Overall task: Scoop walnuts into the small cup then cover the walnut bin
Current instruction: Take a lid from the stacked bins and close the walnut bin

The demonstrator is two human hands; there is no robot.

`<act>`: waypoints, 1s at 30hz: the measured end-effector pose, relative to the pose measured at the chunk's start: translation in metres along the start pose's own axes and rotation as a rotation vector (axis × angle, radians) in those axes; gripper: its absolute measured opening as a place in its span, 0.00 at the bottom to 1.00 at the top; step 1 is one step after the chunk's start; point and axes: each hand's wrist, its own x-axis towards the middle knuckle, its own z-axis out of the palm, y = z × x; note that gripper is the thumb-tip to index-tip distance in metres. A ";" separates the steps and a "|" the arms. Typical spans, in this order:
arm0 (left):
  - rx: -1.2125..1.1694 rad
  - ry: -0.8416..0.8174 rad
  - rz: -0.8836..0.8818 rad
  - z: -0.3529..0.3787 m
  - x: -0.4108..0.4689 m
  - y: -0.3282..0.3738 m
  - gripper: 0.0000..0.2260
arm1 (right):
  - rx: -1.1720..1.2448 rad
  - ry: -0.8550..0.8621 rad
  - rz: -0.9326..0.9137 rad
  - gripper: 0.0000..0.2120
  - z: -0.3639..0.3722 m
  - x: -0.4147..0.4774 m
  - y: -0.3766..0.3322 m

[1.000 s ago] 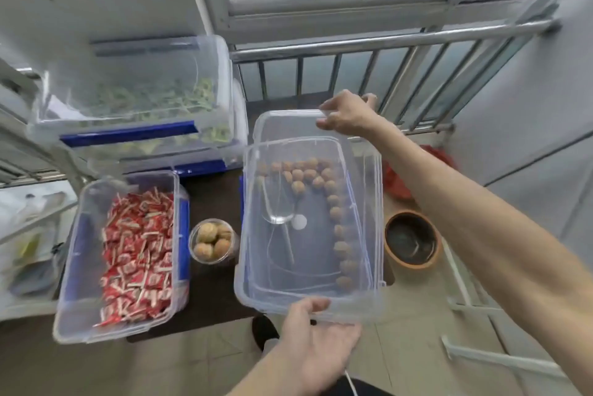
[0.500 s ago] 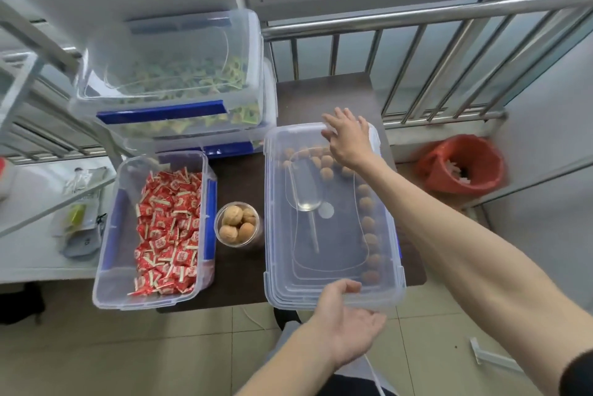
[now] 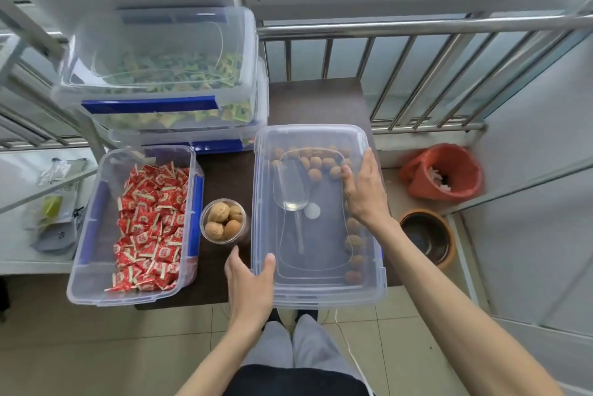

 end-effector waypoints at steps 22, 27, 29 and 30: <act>-0.084 -0.064 0.139 0.019 0.014 -0.023 0.26 | 0.208 -0.041 0.155 0.33 -0.009 -0.007 0.009; -0.096 -0.088 0.062 0.013 0.019 -0.023 0.37 | 0.411 0.022 0.398 0.40 -0.013 -0.014 0.016; -0.141 -0.118 0.042 0.009 0.025 -0.025 0.38 | 0.338 0.071 0.373 0.39 -0.010 -0.017 0.014; -0.143 -0.125 0.039 0.006 0.029 -0.026 0.38 | 0.295 0.114 0.344 0.38 -0.009 -0.018 0.012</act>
